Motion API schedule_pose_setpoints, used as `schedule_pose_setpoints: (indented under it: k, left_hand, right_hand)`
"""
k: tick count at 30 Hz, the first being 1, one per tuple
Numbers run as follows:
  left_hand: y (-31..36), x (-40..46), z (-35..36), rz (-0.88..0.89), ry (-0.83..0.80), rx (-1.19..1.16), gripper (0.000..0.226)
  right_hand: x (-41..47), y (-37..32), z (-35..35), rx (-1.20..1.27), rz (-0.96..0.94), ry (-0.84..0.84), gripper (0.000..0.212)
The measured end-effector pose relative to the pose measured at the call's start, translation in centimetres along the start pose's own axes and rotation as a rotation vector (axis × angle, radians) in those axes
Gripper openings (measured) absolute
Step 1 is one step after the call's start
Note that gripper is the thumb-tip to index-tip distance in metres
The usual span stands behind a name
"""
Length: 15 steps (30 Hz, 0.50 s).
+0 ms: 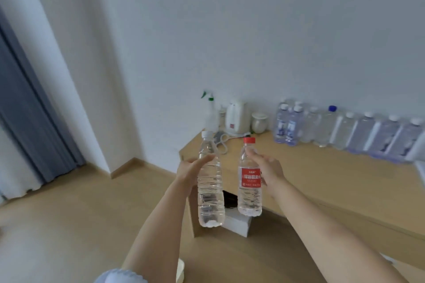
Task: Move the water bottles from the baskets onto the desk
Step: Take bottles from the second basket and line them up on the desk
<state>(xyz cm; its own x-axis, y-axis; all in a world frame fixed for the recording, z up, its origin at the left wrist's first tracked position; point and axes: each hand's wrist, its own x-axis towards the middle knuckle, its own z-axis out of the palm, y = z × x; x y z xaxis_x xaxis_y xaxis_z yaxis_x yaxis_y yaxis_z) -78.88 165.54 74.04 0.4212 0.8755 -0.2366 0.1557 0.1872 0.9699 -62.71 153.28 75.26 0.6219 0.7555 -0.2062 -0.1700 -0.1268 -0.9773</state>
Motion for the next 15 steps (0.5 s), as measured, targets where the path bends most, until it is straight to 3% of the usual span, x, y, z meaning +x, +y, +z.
schedule_pose_setpoints:
  k: [9, 15]
  left_hand:
    - [2.5, 3.3, 16.9, 0.036, -0.192, -0.015, 0.023]
    - [3.0, 4.6, 26.8, 0.017, -0.289, -0.004, 0.042]
  right_hand:
    - [4.6, -2.1, -15.3, 0.006, -0.035, 0.202, 0.035]
    - [6.9, -2.8, -24.3, 0.03, -0.059, 0.28, 0.031]
